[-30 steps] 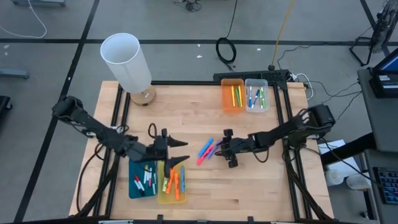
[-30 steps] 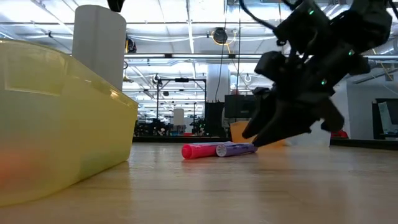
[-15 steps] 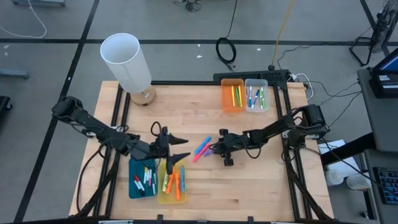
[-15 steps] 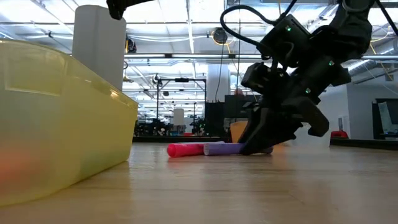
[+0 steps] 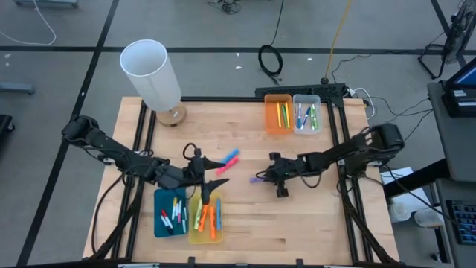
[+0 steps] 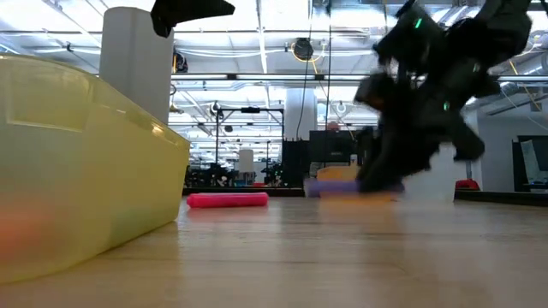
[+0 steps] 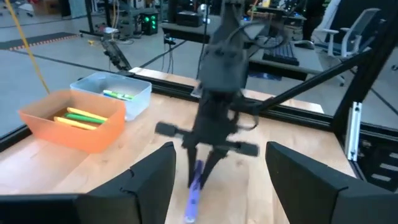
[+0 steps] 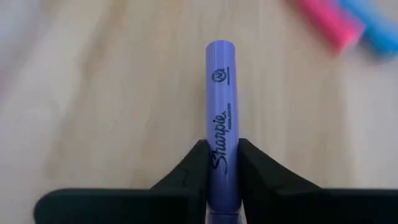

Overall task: Pick & Place Markers
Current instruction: Put the purple highlighter pen into the yellow bin

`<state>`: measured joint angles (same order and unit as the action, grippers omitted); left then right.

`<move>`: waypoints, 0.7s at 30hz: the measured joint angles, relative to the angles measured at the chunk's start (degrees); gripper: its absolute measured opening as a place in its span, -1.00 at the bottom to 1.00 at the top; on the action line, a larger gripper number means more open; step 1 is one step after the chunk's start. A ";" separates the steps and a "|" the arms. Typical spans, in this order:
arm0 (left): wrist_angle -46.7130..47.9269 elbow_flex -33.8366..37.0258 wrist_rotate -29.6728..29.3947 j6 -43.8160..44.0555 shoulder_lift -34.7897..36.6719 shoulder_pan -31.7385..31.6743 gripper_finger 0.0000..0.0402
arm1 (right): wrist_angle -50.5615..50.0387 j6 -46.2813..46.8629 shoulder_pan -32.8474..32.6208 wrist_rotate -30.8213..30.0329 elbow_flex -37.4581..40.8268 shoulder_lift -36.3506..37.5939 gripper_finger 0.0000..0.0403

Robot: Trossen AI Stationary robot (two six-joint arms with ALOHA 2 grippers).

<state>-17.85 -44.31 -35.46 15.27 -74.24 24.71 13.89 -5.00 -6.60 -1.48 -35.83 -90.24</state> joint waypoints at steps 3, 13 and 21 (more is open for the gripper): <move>0.17 0.00 -0.04 0.09 -0.15 -0.36 0.22 | 2.00 0.48 -2.16 -1.77 -0.12 6.26 -0.77; -6.69 0.09 1.09 -3.80 -5.24 -2.08 0.22 | 41.43 -4.04 -10.03 -8.90 9.28 14.94 -0.77; -26.43 -0.02 8.63 -17.49 -13.14 -4.48 0.18 | 58.63 -6.36 -12.65 -8.89 13.99 14.89 -0.77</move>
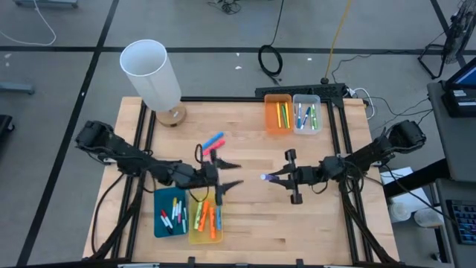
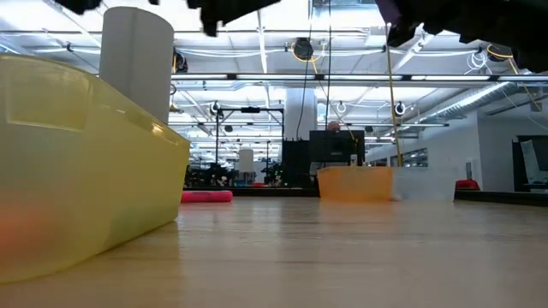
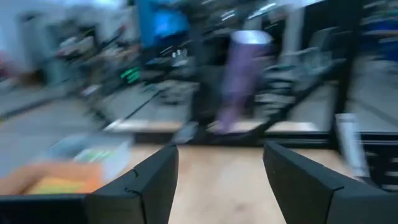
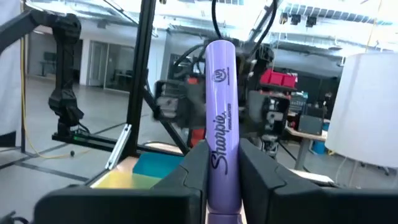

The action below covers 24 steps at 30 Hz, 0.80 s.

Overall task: Pick & Place Markers
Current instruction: Put the purple highlighter pen into the yellow bin

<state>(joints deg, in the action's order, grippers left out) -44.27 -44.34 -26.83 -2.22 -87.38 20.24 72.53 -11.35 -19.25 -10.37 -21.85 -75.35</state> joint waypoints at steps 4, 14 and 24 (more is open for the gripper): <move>-14.30 0.00 10.00 -7.07 -6.71 -0.69 0.16 | 0.28 0.67 -0.06 0.11 -0.02 0.09 -0.77; -22.64 -6.40 12.18 -11.21 -14.93 -3.46 0.12 | 0.94 -1.19 -1.24 0.08 -0.05 0.09 -0.77; -11.95 -18.21 20.53 -11.89 -18.42 -6.11 0.01 | 0.01 -1.26 -1.53 0.00 -0.11 0.11 -0.77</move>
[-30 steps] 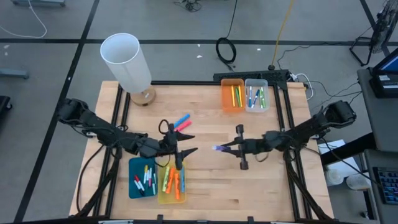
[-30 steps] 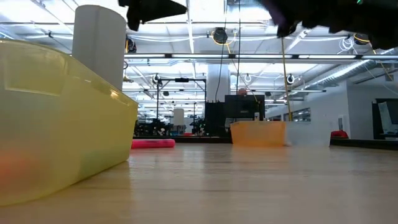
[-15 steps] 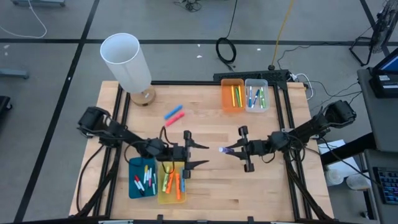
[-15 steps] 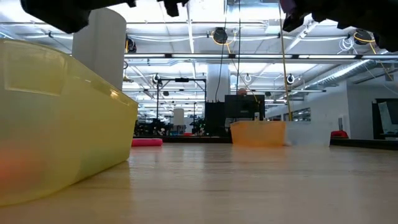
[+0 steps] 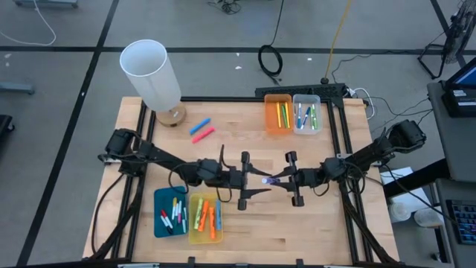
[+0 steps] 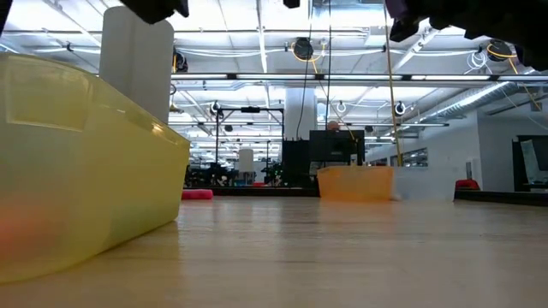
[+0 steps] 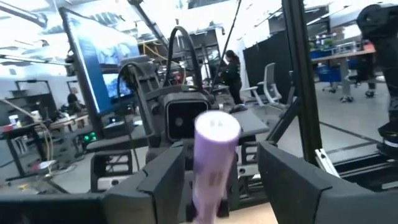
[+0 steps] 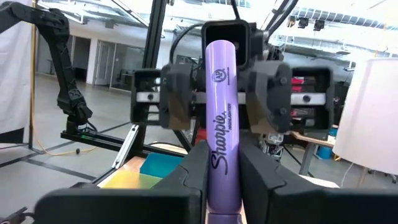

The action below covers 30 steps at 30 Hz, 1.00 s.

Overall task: Pick & Place Markers
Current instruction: Put the purple highlighter pen into the yellow bin

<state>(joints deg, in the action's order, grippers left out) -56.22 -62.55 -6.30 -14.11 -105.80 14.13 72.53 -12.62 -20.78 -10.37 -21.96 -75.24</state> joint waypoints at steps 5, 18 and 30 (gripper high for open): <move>4.07 -2.13 0.41 0.61 0.11 -0.53 -0.06 | -0.39 0.43 -0.02 0.00 -0.02 0.00 -0.77; 6.97 -2.72 4.66 0.11 0.09 -2.49 -0.65 | -1.17 0.37 0.05 -0.53 -0.04 0.00 -0.77; 29.07 -2.75 -4.13 15.23 12.23 4.00 -0.66 | -6.35 4.30 0.16 -1.36 -0.04 -0.02 -0.01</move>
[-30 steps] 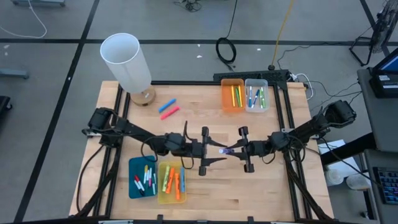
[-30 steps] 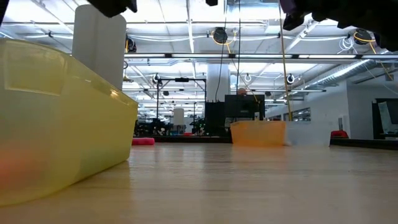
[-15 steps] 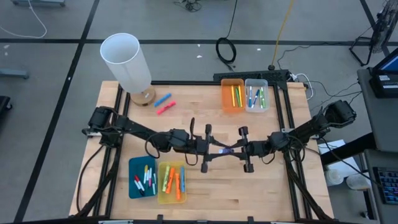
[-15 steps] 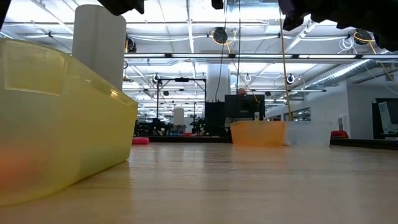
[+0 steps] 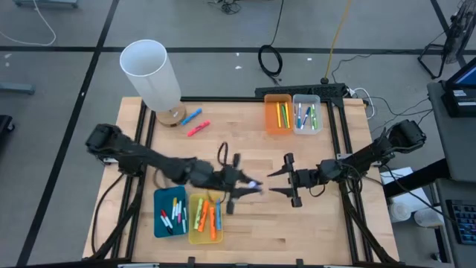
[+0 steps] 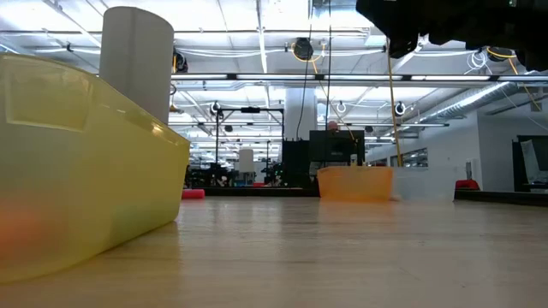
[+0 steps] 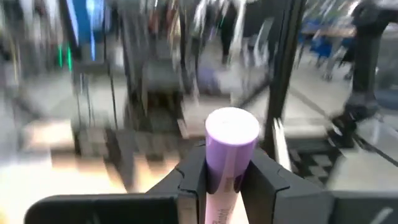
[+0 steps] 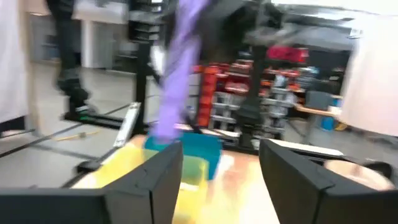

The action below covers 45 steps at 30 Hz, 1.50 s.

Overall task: Pick & Place Markers
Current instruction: Put the purple highlighter pen into the yellow bin, then put the pink highlighter pen into the yellow bin

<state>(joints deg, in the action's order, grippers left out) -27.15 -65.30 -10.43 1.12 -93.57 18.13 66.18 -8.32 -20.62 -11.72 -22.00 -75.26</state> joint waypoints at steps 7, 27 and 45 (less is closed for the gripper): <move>34.65 0.00 -15.50 30.87 8.37 11.54 -0.66 | -0.69 0.58 -0.02 -5.03 0.00 0.02 0.03; 59.60 0.09 -18.51 62.87 0.88 20.54 -0.10 | -0.24 1.62 0.00 -4.99 0.00 0.02 -0.08; 77.87 0.07 -18.11 43.31 8.01 -8.99 0.24 | -2.57 3.82 2.68 -6.27 0.04 0.07 -0.10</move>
<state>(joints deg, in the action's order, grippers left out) 50.72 -65.23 -28.55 44.43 -85.56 9.14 63.61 -4.50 -17.94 -18.00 -21.96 -75.20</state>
